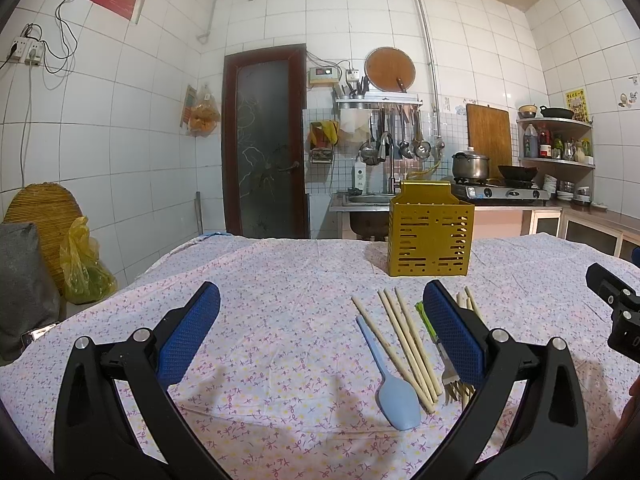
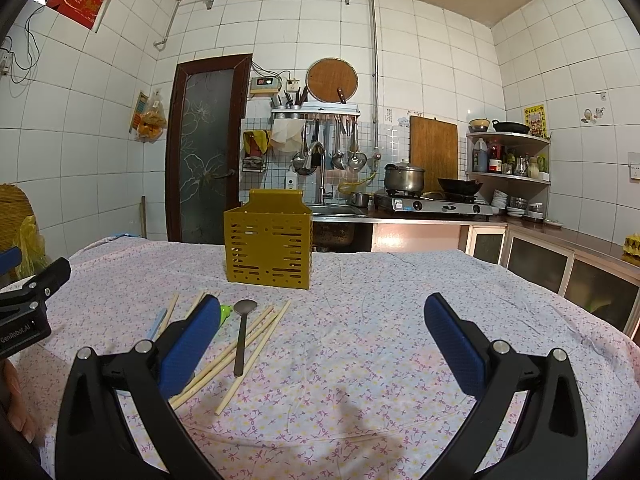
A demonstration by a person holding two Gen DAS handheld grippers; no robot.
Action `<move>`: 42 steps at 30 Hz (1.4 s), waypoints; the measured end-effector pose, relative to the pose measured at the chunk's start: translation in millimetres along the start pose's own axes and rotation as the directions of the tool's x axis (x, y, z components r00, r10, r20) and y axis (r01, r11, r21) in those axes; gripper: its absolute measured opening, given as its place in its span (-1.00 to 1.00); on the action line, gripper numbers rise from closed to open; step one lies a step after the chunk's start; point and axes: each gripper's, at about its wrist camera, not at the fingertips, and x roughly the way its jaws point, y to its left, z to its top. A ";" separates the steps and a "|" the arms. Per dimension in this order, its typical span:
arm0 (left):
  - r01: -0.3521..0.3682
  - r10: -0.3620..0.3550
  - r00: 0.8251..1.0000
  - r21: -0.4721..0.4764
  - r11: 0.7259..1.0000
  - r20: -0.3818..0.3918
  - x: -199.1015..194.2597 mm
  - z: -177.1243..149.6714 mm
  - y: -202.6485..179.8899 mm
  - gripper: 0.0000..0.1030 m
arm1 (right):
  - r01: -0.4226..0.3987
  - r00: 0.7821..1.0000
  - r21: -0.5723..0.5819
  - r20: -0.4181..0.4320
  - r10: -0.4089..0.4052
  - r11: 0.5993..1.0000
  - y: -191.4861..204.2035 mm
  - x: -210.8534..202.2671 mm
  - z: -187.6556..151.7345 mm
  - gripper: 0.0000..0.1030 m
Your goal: Organize utensils
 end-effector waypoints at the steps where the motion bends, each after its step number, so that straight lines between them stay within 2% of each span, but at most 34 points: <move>1: 0.000 0.000 1.000 0.000 1.000 0.000 -0.6 0.0 0.0 0.90 | 0.000 1.000 0.000 0.001 0.000 1.000 0.3 -0.1 -0.2 0.93; 11: 0.001 -0.001 1.000 0.001 1.000 0.001 -9.3 7.3 -16.4 0.90 | 0.000 1.000 0.001 0.002 0.000 1.000 -0.9 -1.1 0.3 0.93; 35: 0.003 -0.003 1.000 0.001 1.000 -0.002 -4.5 5.4 -11.4 0.90 | 0.000 1.000 0.003 0.003 0.000 1.000 -3.7 -1.4 0.8 0.93; 42: 0.000 0.000 1.000 0.003 1.000 0.003 -1.1 -4.4 -16.8 0.90 | 0.000 1.000 0.005 -0.003 0.000 1.000 -9.2 -3.0 4.6 0.93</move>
